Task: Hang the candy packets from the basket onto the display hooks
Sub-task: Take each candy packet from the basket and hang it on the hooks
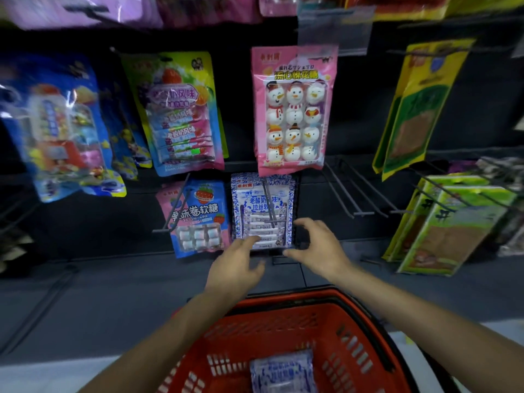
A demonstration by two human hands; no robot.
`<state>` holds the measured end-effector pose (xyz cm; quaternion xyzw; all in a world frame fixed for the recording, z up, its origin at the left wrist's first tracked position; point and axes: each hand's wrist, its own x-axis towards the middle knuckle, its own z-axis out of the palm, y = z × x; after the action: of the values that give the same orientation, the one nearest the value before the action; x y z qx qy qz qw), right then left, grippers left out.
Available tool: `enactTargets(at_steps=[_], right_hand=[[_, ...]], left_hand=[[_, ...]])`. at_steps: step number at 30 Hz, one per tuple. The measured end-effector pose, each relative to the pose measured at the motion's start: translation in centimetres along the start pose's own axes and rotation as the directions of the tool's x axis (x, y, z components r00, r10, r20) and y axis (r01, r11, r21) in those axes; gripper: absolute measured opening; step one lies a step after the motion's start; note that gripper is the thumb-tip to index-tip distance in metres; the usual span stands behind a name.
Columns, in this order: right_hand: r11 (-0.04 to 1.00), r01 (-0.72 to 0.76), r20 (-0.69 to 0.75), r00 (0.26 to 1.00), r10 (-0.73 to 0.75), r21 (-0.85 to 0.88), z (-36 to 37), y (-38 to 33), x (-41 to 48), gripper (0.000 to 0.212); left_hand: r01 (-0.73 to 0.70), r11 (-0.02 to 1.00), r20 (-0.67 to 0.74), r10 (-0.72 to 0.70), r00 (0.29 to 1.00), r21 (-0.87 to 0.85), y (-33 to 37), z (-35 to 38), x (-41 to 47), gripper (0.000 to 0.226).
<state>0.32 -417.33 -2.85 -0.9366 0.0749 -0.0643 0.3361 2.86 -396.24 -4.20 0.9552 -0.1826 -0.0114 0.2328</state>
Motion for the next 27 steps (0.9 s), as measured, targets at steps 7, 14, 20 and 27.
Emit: enactTargets(at_steps=[7, 14, 20, 27], right_hand=[[0.973, 0.168, 0.264, 0.957, -0.121, -0.161, -2.2, 0.9, -9.4, 0.107], [0.878, 0.36, 0.563, 0.816, -0.133, -0.315, 0.6, 6.1, -16.2, 0.104], [0.796, 0.468, 0.741, 0.671, -0.037, -0.385, 2.3, 9.9, -18.3, 0.09], [0.653, 0.583, 0.776, 0.63, 0.014, -0.484, 2.2, 12.5, -18.7, 0.075]], left_hand=[[-0.174, 0.966, 0.093, 0.159, 0.983, 0.192, -0.3, 1.3, -6.6, 0.072], [-0.321, 0.905, 0.332, 0.223, 0.917, 0.28, -1.7, 7.1, -11.1, 0.077], [-0.313, 0.869, 0.571, 0.044, 0.82, 0.382, -3.2, 15.4, -12.8, 0.078], [0.014, 0.888, 0.614, -0.329, 0.717, 0.46, -5.5, 23.3, -13.2, 0.088]])
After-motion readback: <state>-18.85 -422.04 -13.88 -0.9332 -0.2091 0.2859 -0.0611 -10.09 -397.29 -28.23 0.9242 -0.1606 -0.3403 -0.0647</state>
